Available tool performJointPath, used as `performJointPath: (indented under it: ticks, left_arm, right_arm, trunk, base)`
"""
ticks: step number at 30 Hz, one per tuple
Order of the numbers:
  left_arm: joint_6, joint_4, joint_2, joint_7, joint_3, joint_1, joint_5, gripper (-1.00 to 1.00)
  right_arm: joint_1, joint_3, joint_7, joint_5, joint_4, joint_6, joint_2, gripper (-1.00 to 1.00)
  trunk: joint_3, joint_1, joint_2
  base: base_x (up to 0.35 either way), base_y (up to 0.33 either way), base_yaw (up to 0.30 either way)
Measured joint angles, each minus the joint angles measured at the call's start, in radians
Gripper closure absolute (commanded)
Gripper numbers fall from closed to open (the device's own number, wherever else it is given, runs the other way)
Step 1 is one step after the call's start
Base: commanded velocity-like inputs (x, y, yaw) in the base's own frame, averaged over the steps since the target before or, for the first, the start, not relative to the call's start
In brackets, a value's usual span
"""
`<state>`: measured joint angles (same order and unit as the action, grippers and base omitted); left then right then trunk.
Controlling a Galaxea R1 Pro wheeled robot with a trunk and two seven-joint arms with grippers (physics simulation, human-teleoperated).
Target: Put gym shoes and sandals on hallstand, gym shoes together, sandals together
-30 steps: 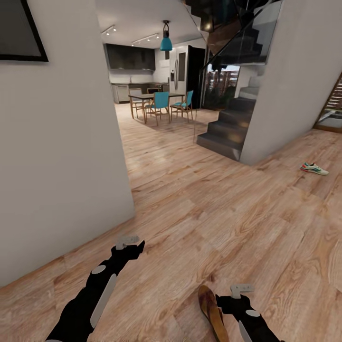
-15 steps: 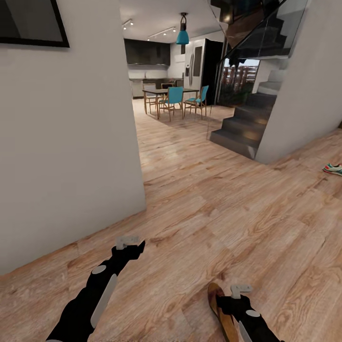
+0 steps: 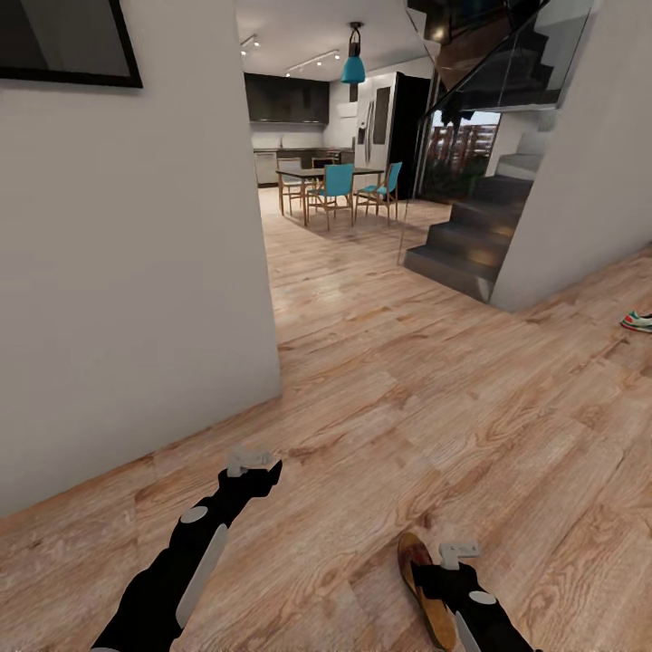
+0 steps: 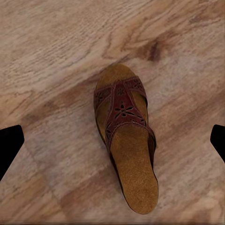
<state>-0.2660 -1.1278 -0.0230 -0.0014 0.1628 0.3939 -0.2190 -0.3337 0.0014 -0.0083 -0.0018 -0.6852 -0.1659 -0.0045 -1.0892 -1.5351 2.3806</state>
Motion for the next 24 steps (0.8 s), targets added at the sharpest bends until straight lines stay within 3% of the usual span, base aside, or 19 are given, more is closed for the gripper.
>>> performJointPath:
  ticks: [13,24]
  left_arm:
    - [0.0,0.0,0.0,0.0,0.0,0.0,0.0,-1.0]
    - [0.0,0.0,0.0,0.0,0.0,0.0,0.0,-1.0]
  right_arm:
    - [0.0,-0.002,0.0,-0.001,0.0,0.0,0.0,-1.0]
    - [0.0,-0.005,0.0,0.0,-0.001,0.0,0.0,-1.0]
  trunk:
    - [-0.002,0.0,0.0]
    - [-0.053,-0.042,0.077]
  base:
    - [-0.004,0.0,0.0]
    - [0.0,0.0,0.0]
